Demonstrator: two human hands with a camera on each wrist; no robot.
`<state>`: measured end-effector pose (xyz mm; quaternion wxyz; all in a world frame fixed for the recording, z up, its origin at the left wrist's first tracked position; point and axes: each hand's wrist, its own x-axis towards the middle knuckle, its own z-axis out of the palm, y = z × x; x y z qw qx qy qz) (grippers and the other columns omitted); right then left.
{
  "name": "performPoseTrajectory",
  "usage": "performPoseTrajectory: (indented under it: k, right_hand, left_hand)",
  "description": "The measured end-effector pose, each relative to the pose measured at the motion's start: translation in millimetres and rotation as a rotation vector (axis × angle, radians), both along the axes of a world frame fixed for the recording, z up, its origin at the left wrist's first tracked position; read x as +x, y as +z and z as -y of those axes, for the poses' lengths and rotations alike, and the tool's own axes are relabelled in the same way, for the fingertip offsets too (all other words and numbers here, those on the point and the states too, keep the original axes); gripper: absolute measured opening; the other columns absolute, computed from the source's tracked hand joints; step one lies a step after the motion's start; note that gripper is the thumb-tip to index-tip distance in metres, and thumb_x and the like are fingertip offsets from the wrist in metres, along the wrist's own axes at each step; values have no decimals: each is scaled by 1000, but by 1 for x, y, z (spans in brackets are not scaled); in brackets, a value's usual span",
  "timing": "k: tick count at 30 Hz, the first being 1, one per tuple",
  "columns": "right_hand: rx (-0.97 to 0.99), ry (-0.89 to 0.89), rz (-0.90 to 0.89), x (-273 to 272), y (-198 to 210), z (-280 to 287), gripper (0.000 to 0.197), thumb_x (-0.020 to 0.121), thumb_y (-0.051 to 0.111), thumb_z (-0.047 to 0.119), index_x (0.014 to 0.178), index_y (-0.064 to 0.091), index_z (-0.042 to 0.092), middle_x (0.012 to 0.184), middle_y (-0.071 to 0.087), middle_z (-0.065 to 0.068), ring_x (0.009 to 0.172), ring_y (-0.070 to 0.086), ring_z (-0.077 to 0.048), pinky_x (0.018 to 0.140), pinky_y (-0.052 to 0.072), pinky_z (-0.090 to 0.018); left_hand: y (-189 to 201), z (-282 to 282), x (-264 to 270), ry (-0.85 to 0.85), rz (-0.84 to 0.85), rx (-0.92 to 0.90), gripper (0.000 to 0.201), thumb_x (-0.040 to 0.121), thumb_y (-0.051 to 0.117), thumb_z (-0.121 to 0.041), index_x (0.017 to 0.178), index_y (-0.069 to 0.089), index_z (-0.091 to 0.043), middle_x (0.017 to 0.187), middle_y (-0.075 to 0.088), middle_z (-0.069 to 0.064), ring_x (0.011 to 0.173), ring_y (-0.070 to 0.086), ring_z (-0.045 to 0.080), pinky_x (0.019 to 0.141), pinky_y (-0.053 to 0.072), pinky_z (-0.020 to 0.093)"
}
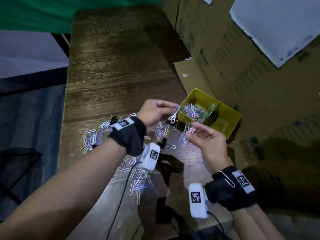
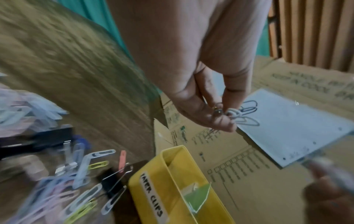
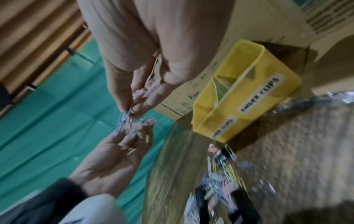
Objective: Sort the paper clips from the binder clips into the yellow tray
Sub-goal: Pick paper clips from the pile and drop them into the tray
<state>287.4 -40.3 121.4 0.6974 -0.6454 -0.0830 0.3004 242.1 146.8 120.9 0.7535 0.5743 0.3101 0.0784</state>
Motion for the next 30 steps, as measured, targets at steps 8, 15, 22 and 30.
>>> performPoseTrajectory:
  k: [8,15,22,30]
  right_hand:
    - [51,-147,104,80,9,-14,33,69,72,-14,89,68,12,67,72,9,63,64,0,66,55,-17]
    - [-332,-108,283,156,-38,-45,32,71,78,0,100,71,12,79,68,-1,71,64,-10,70,56,-20]
    - [-771,297,613,143,-60,-57,36,77,75,8,112,68,12,100,71,-5,79,62,-11,81,48,-16]
    - [-805,440,667,86,-60,-25,36,85,65,14,120,64,17,116,68,-4,92,64,-12,88,45,-18]
  left_hand:
    - [-42,12,122,-212,-206,451,20,77,72,-17,96,72,-11,90,73,10,75,68,18,78,55,28]
    - [-58,32,101,-929,-336,1062,43,79,62,-53,105,64,-19,100,69,7,96,61,25,87,41,31]
    - [-85,55,62,-900,-102,1202,9,87,58,-19,86,67,-17,81,69,1,82,61,21,96,33,37]
    - [-82,79,4,-886,30,1271,16,90,52,-18,102,62,-17,100,68,2,96,57,21,103,29,43]
